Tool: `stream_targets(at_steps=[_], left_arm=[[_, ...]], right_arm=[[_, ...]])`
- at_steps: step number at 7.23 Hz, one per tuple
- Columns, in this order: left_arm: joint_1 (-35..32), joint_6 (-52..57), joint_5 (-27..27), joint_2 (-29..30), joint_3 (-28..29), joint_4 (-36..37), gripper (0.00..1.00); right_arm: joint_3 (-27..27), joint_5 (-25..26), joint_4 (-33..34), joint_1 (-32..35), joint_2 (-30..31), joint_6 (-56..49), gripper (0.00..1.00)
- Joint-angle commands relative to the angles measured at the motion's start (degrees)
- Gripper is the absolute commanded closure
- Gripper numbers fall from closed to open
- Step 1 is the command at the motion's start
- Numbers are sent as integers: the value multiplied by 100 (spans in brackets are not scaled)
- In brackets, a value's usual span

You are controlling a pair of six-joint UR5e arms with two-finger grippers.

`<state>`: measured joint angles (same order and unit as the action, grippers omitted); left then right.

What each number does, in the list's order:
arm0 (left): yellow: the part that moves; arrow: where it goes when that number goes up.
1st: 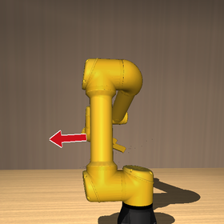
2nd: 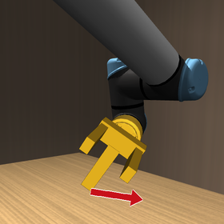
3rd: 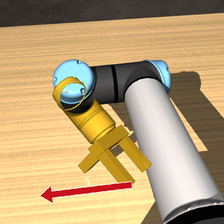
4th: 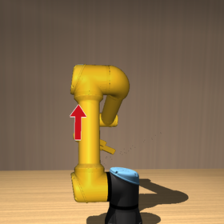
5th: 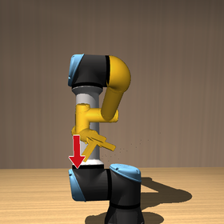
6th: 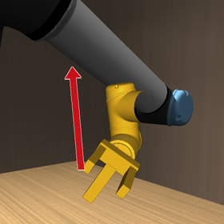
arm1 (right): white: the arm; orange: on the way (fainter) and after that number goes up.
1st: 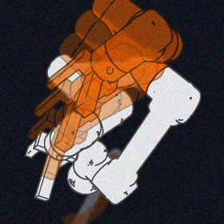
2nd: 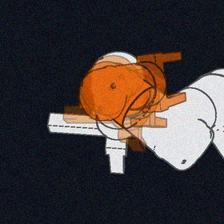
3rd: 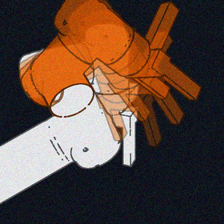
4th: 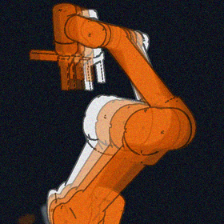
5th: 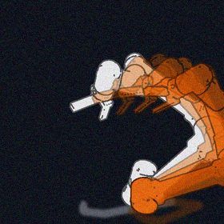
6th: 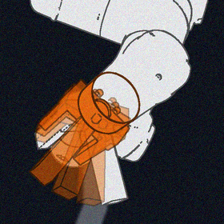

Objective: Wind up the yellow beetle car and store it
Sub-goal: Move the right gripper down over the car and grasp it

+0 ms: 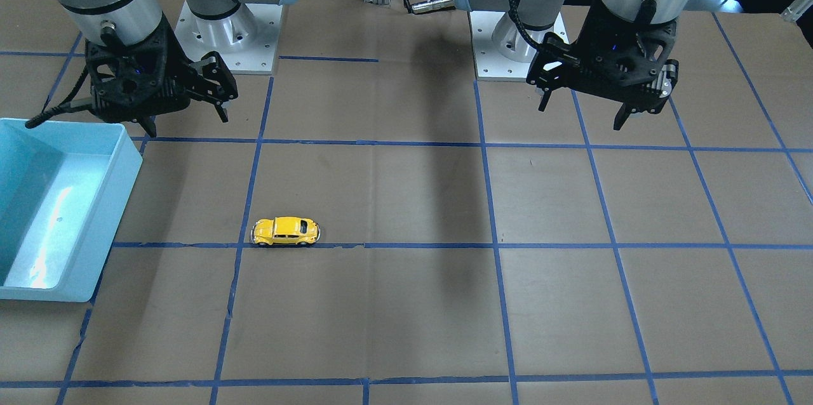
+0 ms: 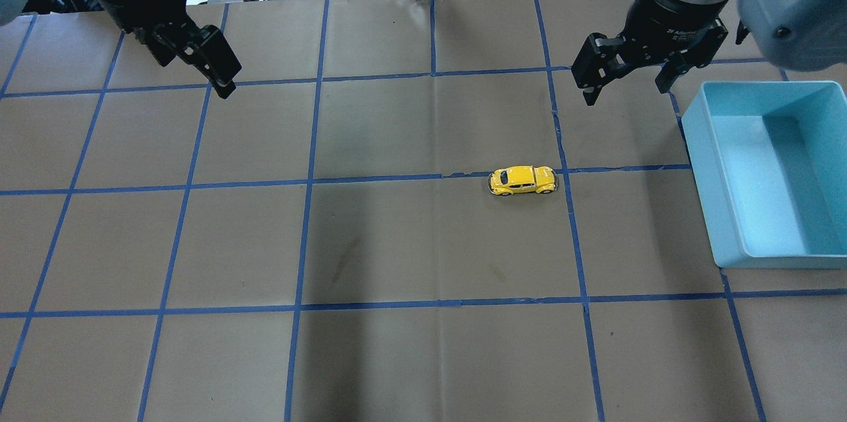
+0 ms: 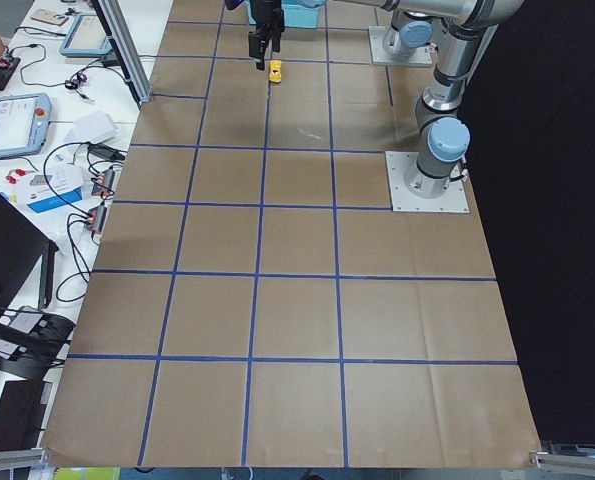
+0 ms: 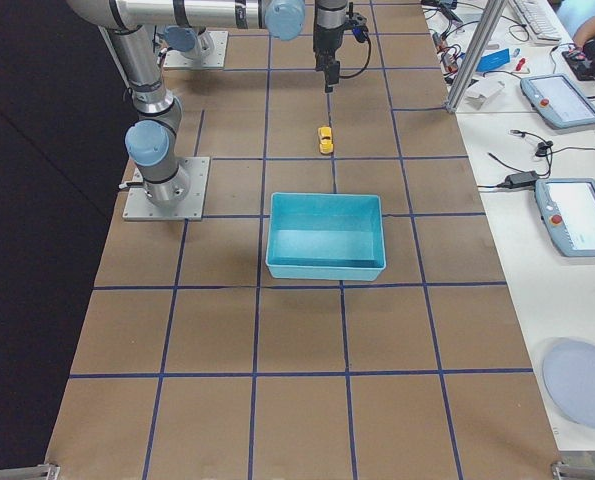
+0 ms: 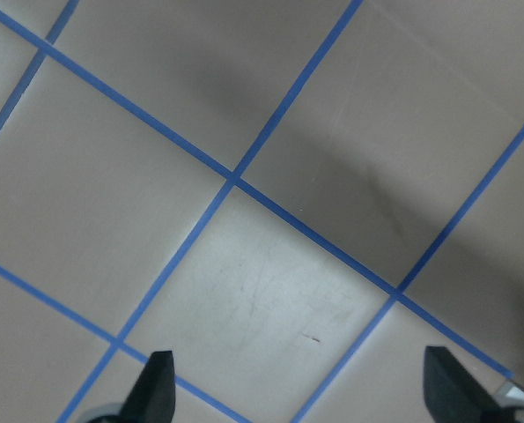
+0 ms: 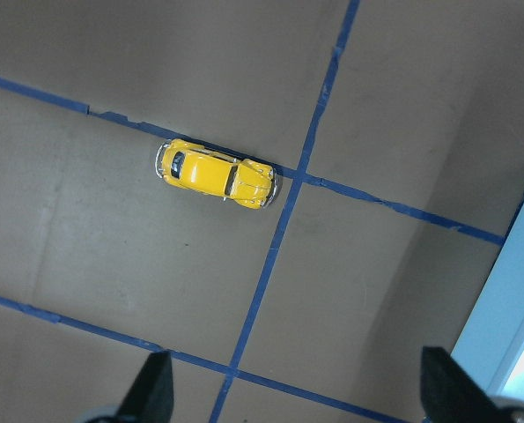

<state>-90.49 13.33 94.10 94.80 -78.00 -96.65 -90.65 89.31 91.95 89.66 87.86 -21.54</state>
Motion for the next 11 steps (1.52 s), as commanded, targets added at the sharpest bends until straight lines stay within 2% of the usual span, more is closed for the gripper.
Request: stream_targets(at_steps=[1, 2, 4, 5, 6, 8, 9, 10, 11], left_arm=[[101, -1217, -319, -171, 135, 6, 0], [285, -1427, -504, -225, 49, -55, 0], [498, -1368, -532, -199, -22, -91, 0], [550, -1229, -550, 36, -57, -47, 0], [533, -1236, -550, 213, 30, -30, 0], [314, -1376, -551, 179, 39, -82, 0], [156, -1377, -333, 153, -30, -169, 0], [94, -1429, -226, 40, -40, -257, 0], [76, -2012, -269, -83, -75, -371, 0]], right_arm=[[-119, -1, 164, 8, -302, -1681, 0], [-137, -1, 426, 43, -566, -2487, 0], [-207, -1, 901, 349, -1032, -3659, 0], [-382, -1, 1321, 438, -1138, -4099, 0], [-749, -10, 2056, 438, -1322, -4939, 0], [-1593, -62, 3524, 447, -1604, -6041, 0], [-1788, -89, 3992, 499, -1736, -6264, 0], [-1790, -72, 4188, 761, -1894, -6275, 3], [-1790, -71, 4434, 885, -2139, -6275, 3]])
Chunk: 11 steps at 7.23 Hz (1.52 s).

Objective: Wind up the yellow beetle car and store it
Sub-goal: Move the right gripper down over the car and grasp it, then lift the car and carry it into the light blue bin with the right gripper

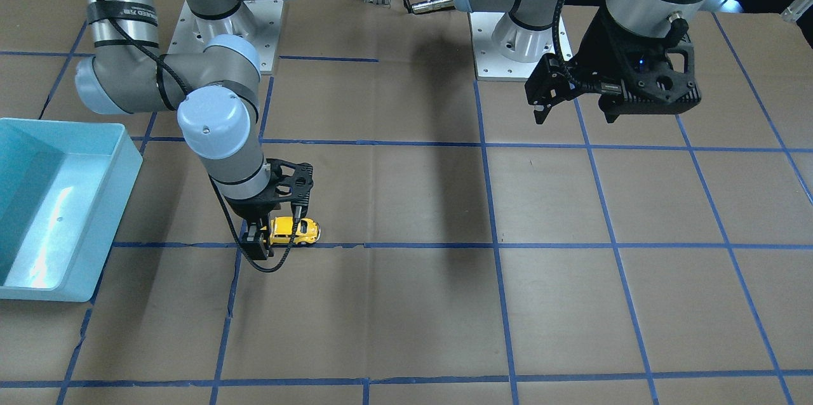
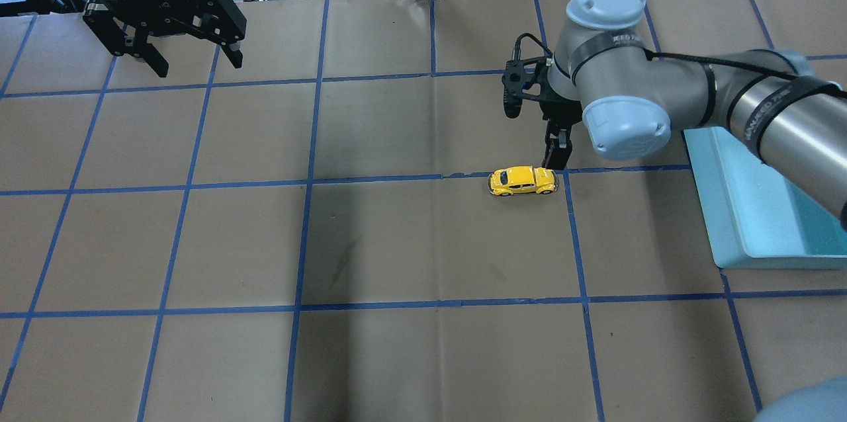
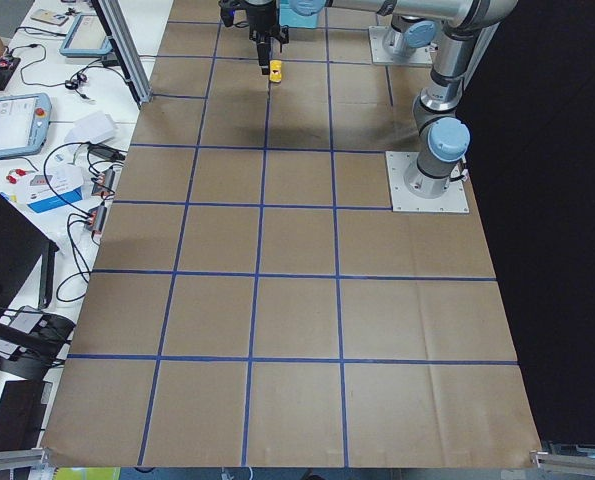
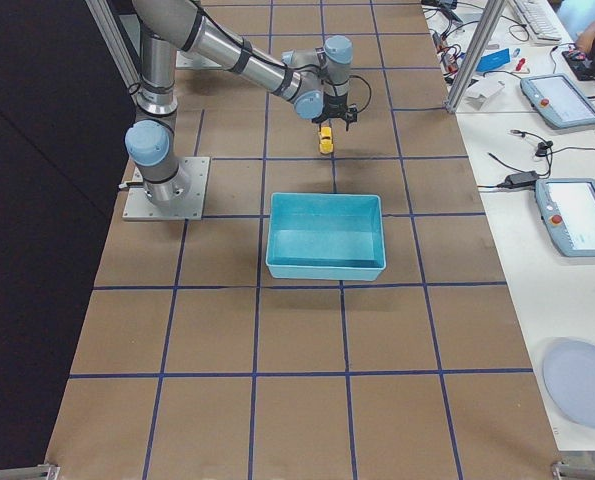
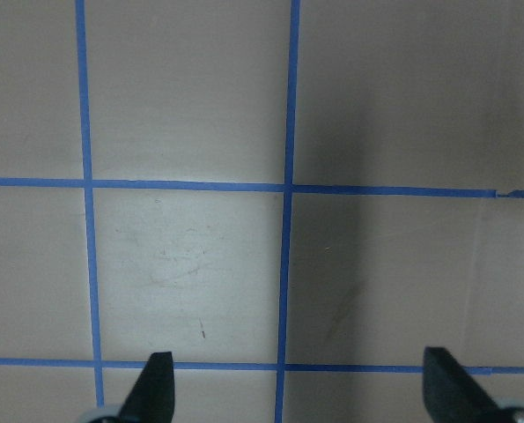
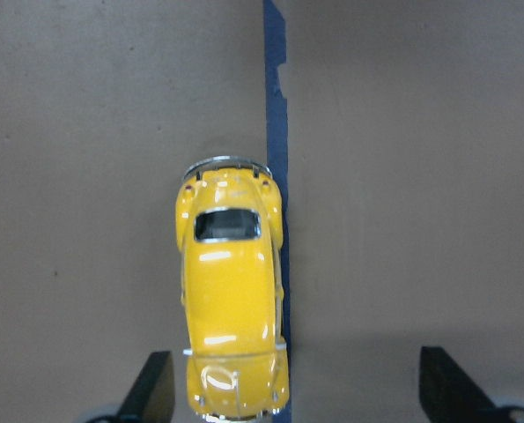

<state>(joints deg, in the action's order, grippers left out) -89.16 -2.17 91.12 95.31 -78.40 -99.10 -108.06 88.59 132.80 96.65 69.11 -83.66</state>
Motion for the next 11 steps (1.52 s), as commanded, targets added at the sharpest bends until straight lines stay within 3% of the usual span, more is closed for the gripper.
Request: stream_targets(at_steps=[1, 3, 4, 5, 6, 8, 10, 11], left_arm=[[-75, -538, 81, -162, -61, -310, 0], [-67, -487, 73, -302, -202, -435, 0], [-58, -443, 64, -311, -194, -392, 0], [-58, -434, 55, -303, -202, -235, 0], [-58, -425, 64, -294, -202, -189, 0], [-58, -425, 73, -276, -220, -57, 0], [-40, -425, 73, -250, -220, -40, 0], [-49, -425, 73, -233, -211, -40, 0]], right_arm=[[-57, 0, 509, 205, -440, -98, 3], [-127, 52, 510, 223, -442, -107, 7], [-128, 70, 510, 223, -442, -98, 32], [-128, 79, 502, 223, -433, -63, 70], [-128, 96, 484, 223, -407, -37, 88], [-58, 175, 431, 223, -302, -28, 92], [-5, 167, 170, -74, 398, -2, 93], [83, 176, -207, -563, 759, 164, 93]])
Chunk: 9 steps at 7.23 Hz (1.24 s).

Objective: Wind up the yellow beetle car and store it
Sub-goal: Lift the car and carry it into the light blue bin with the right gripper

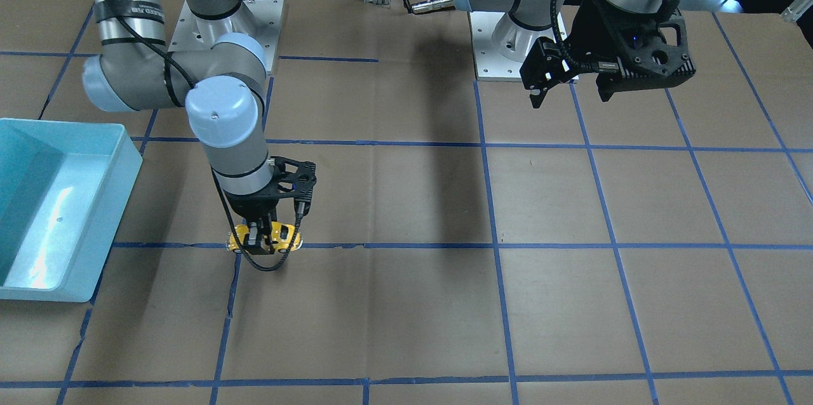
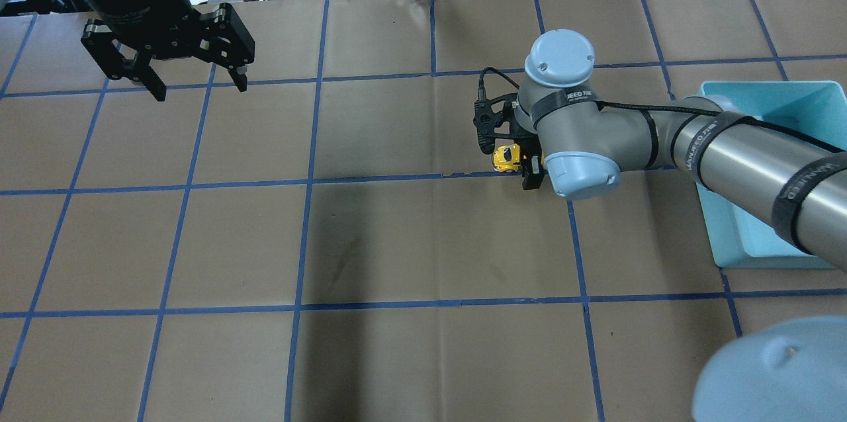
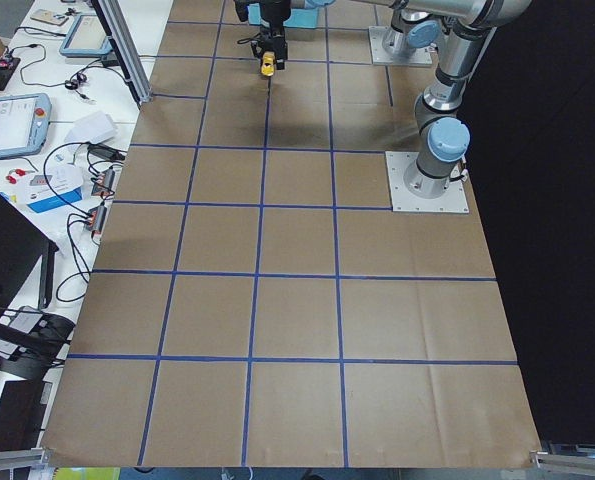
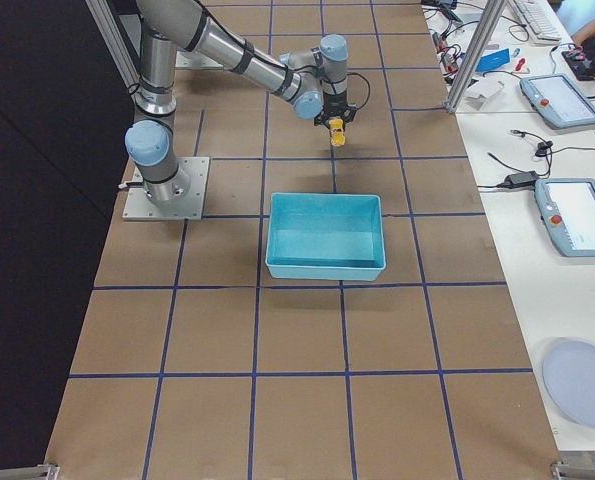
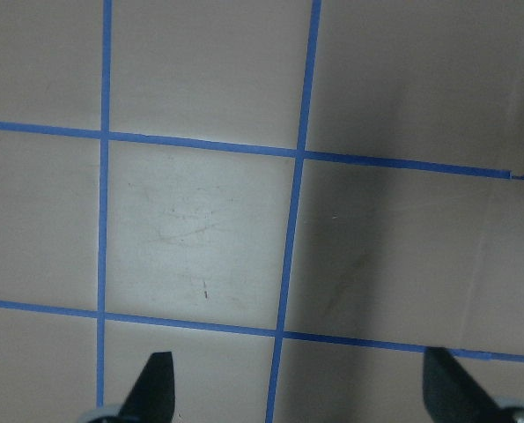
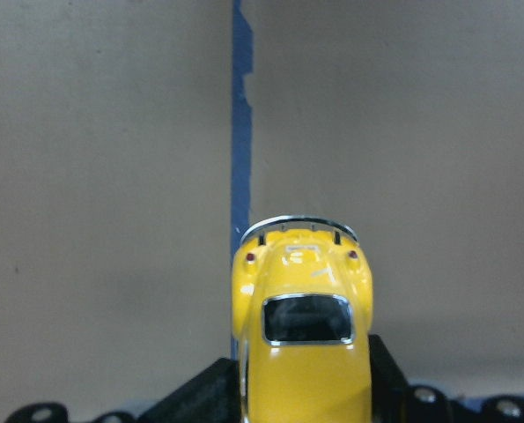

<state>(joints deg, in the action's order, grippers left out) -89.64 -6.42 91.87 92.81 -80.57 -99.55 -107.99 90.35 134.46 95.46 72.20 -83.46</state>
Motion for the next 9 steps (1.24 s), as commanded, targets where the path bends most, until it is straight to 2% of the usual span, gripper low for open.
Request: stream_targets(at_steps=[1, 3, 4, 5, 7, 9], left_arm=[[-1, -9, -2, 26, -2, 6, 0], [-10, -87, -63, 70, 33, 49, 0], [-27, -79, -298, 192, -19, 154, 0], [-27, -18, -309, 19, -107, 303, 0], [25, -26, -336, -149, -81, 331, 0], [34, -44, -301, 122, -125, 427, 0]], right_arm=[[216, -43, -594, -1049, 584, 146, 93], [349, -35, -719, -1913, 970, 154, 93], [279, -35, -719, -2352, 980, 181, 93], [270, -35, -719, -2939, 972, 433, 93], [-123, -61, -676, -3672, 937, 1476, 94], [-328, -44, -658, -3982, 849, 3056, 93]])
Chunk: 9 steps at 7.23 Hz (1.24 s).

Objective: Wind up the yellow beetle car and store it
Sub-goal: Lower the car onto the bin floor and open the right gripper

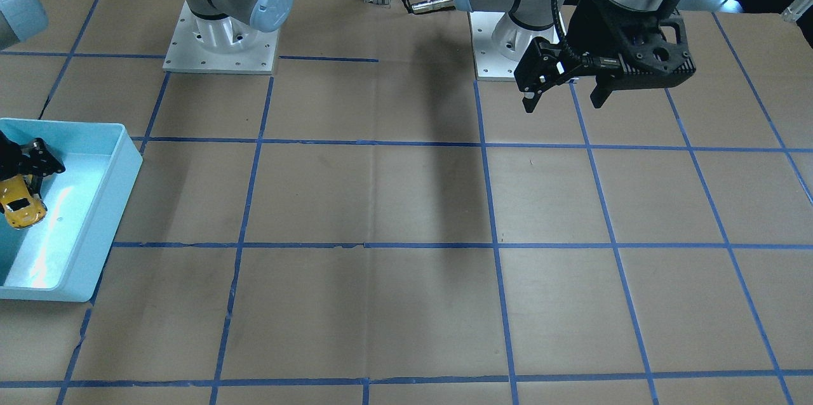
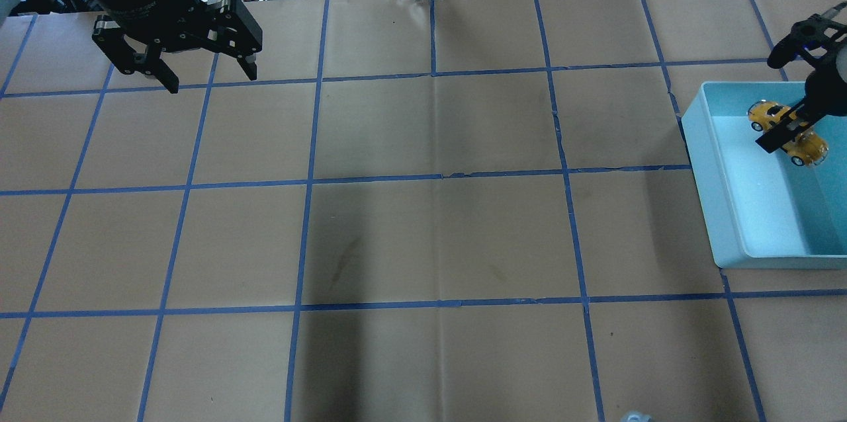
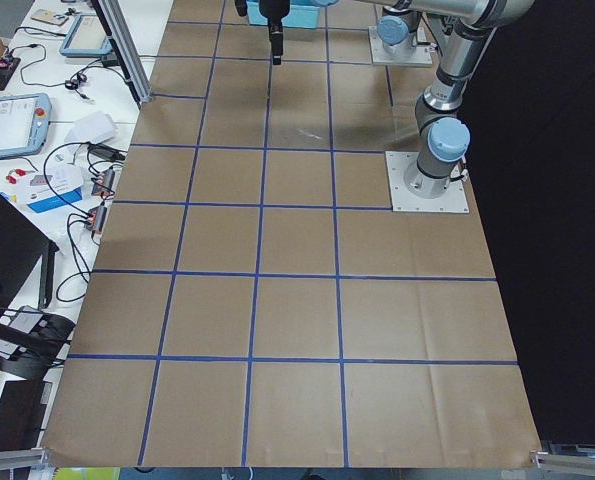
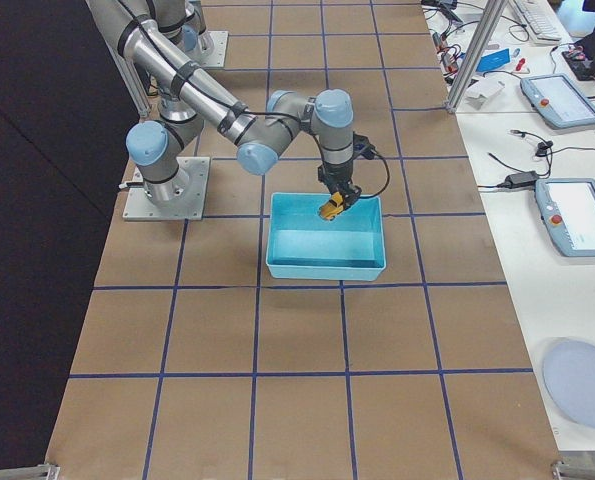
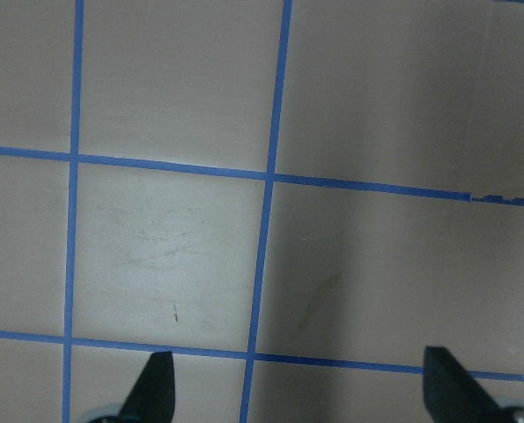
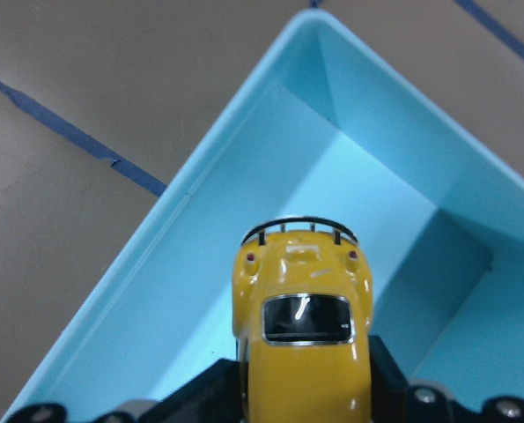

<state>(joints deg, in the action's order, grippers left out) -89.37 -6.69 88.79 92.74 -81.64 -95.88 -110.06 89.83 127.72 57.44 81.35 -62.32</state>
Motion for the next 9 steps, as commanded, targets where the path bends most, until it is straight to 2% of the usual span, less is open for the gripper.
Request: stream_targets(at_steps=[1, 3, 6, 7, 8, 9], left_arm=[[-2, 0, -10, 165, -36, 60, 0], [33, 9, -54, 139, -37, 165, 0], [34, 27, 69, 33, -89, 219, 0], [34, 27, 69, 16, -124, 193, 0], [42, 27, 60, 68, -81, 253, 0], [34, 27, 60, 42, -107, 263, 0]], right_arm=[[-129, 34, 16, -207, -189, 1454, 93], [-217, 43, 25, -548, -584, 1959, 91], [-384, 78, 77, -629, -699, 2250, 87], [-376, 78, 95, -629, -726, 2259, 81], [-375, 87, 156, -629, -805, 2294, 64], [-358, 70, 165, -621, -884, 2321, 32]])
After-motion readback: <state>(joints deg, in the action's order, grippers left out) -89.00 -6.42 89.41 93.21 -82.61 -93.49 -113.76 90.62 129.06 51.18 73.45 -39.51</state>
